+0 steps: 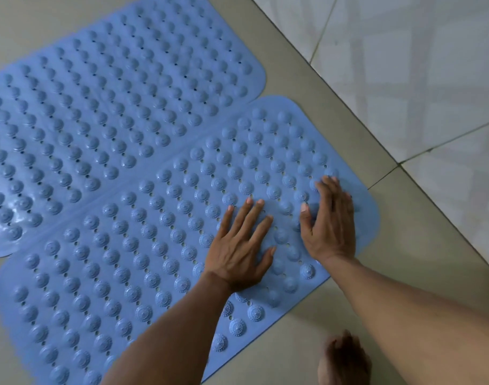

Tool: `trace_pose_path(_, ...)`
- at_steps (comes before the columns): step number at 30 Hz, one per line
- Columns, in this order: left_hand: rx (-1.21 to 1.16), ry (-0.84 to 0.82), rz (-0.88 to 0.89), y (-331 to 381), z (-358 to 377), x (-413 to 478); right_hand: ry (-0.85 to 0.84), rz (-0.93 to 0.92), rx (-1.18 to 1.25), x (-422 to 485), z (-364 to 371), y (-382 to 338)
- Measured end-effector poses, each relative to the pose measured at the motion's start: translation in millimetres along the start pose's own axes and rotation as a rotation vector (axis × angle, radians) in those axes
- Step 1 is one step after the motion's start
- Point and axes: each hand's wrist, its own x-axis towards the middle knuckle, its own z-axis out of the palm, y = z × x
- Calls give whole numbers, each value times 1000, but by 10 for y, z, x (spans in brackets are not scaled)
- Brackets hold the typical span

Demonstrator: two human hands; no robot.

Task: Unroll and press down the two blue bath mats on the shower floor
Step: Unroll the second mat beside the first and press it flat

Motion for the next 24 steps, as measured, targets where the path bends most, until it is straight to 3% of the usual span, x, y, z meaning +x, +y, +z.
trace_pose_path(14, -18, 92, -4, -2, 76, 35, 118, 5, 37, 14, 36, -25)
trace_pose_path(22, 54, -87, -84, -48, -31, -456, -4, 128, -47, -103, 25, -394)
trace_pose_path(24, 72, -109, -128, -172, -82, -846, -61, 45, -56, -274, 70, -620)
